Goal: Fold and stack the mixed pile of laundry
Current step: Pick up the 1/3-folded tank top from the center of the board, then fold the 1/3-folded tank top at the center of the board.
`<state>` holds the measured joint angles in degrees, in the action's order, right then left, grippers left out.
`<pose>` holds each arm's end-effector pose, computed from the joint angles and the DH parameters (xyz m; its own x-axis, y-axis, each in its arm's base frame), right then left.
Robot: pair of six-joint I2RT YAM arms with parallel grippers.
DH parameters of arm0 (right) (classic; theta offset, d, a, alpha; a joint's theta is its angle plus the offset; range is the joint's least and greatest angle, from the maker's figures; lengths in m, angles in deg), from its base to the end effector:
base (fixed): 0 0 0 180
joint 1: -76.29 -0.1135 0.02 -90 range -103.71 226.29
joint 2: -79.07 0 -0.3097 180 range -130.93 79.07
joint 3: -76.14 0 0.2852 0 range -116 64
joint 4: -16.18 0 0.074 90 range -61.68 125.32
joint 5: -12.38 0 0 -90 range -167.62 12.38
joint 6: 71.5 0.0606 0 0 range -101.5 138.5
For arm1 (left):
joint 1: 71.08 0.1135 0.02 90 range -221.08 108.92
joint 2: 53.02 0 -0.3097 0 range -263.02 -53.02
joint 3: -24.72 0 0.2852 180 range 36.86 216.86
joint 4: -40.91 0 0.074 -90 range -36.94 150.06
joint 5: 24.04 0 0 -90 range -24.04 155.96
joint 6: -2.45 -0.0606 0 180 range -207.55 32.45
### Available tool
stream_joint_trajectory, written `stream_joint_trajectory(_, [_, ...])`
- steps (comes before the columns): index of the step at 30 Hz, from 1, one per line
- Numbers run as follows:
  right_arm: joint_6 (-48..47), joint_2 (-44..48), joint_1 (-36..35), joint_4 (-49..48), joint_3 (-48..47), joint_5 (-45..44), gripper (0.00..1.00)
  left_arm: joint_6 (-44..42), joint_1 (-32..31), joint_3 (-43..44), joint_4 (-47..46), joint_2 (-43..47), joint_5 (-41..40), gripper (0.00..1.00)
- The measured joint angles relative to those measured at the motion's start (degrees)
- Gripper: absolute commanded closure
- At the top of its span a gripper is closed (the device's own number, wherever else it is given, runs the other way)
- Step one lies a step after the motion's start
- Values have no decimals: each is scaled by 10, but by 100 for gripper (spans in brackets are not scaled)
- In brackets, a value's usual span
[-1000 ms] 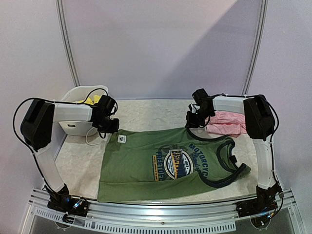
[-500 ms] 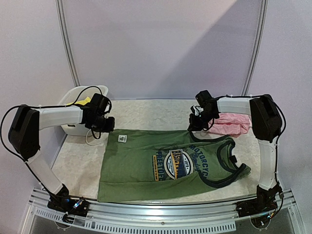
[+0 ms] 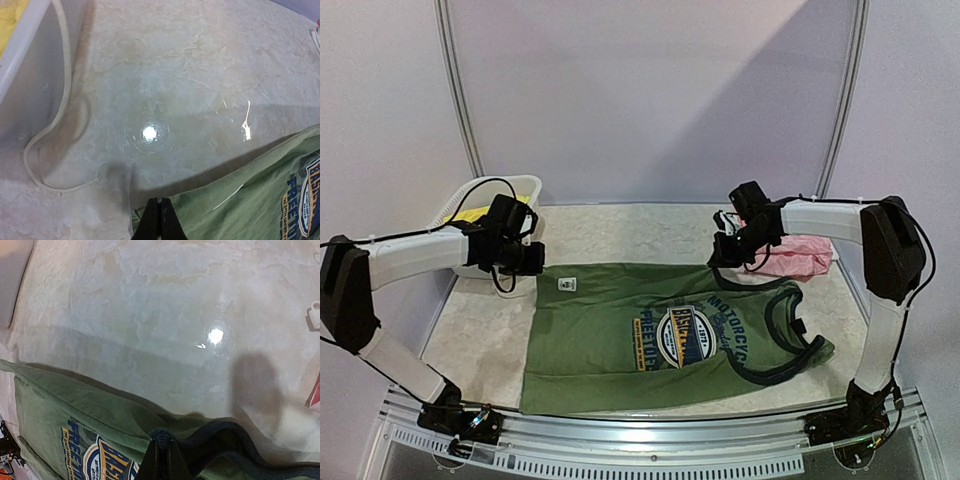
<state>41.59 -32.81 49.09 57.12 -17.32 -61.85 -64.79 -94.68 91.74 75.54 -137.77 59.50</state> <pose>0.4136 0.2311 0.1969 -0.9248 -0.0509 -0.3771 -0.2179 0.8834 0.4150 0.3191 -0.1320 0.2288 -0.7987 -0.0706 -0.5976 0.0280 0.9877 -0.1541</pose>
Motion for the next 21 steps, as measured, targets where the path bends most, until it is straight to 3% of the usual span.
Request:
stream_joint_trajectory(9, [0,70,-26,-21,68,-29,100,12,-14,-49,12,83,-7,100])
stream_joint_trajectory(21, [2,89,-73,-46,123,-81,99,28,-43,-116,8,94,-23,100])
